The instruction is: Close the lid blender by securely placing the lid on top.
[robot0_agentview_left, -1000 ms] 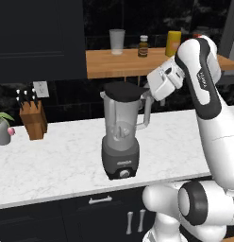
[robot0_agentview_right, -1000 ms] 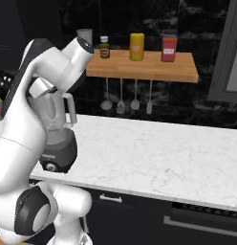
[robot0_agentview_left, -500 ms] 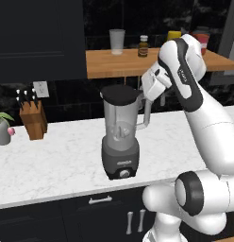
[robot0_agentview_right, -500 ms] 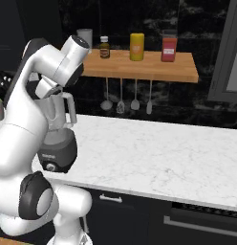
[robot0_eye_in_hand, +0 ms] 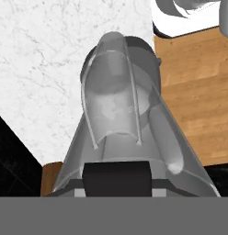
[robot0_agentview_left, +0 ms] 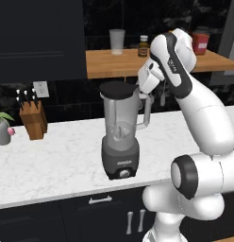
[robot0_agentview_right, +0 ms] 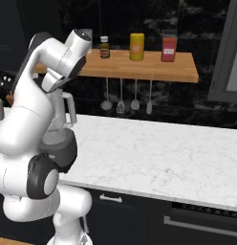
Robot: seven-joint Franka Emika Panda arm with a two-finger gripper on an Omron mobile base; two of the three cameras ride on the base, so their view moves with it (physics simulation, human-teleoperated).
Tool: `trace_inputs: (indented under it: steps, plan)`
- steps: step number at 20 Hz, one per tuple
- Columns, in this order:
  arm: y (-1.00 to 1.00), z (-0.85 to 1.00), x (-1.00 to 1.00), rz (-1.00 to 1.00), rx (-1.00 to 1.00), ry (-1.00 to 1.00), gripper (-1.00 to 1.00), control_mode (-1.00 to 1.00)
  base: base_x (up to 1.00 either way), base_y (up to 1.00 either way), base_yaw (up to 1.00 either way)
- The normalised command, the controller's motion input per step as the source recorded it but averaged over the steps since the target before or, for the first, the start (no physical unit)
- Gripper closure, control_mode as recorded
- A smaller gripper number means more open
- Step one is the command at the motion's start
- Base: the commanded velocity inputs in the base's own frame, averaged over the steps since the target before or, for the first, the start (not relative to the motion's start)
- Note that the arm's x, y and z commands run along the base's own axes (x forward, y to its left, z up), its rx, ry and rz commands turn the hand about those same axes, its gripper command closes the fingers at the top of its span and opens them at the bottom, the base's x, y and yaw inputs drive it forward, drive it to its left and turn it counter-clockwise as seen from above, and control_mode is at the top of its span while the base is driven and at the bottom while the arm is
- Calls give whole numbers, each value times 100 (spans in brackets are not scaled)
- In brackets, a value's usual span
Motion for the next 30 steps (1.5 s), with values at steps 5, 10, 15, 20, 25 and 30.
trace_inputs:
  steps: [5,10,15,20,25,30]
  plan:
    - [0,0,-1,0,0,-3,100,-100,0,0,0]
    - [-4,0,-1,-3,0,-16,100,-100,0,0,0]
    - [-22,-2,-7,-1,0,-16,100,-100,0,0,0]
    - [1,-9,0,0,0,-1,100,-100,0,0,0]
    - [28,0,0,0,0,3,100,-100,0,0,0]
    - [10,3,0,3,0,8,100,-100,0,0,0]
